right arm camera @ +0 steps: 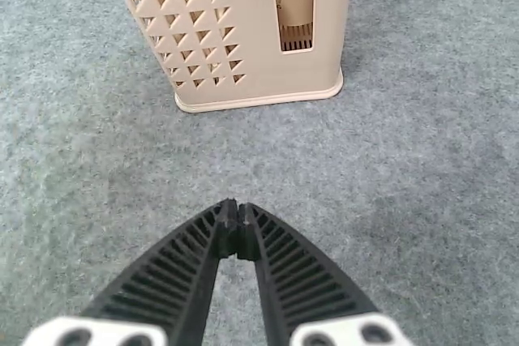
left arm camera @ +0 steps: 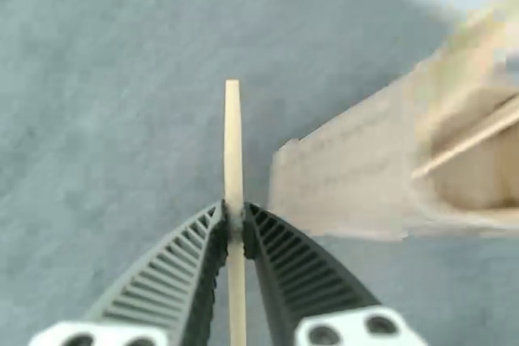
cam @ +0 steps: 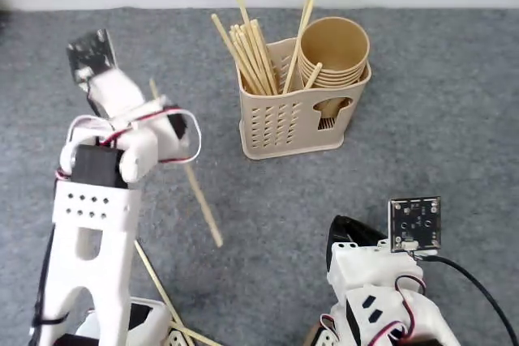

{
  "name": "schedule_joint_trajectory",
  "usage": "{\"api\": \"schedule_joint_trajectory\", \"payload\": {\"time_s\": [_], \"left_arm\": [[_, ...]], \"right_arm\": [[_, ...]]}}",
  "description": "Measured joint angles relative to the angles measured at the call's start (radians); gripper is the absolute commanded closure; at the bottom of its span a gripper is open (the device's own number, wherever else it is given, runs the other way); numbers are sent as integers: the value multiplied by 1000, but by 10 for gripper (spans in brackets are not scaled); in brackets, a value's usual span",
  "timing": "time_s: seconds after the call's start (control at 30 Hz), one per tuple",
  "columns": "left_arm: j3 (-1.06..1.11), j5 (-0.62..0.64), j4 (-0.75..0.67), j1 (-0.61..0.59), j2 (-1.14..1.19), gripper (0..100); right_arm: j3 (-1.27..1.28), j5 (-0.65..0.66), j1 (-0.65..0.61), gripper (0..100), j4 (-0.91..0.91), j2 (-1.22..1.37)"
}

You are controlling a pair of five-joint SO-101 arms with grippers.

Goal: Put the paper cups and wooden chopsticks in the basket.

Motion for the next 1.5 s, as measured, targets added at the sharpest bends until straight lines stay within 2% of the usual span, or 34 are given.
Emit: {"api": "schedule_joint_trajectory", "payload": {"time_s": [0.1, 0.2, 0.5, 0.73, 1.1, 1.43, 1.5], "left_arm": [[-114, 49, -8, 44, 0, 987], [-176, 94, -84, 80, 0, 987], [-189, 158, -555, 95, 95, 987], [-195, 161, -786, 69, 299, 987], [-364, 157, -819, 0, 476, 987], [-364, -37, -724, 81, 489, 982], [-364, -61, -710, 86, 489, 946]], "right_arm": [[0, 0, 0, 990, 0, 0], [0, 0, 0, 990, 0, 0], [0, 0, 0, 990, 0, 0], [0, 0, 0, 990, 0, 0], [0, 0, 0, 990, 0, 0], [0, 0, 0, 990, 0, 0], [0, 0, 0, 990, 0, 0]]}}
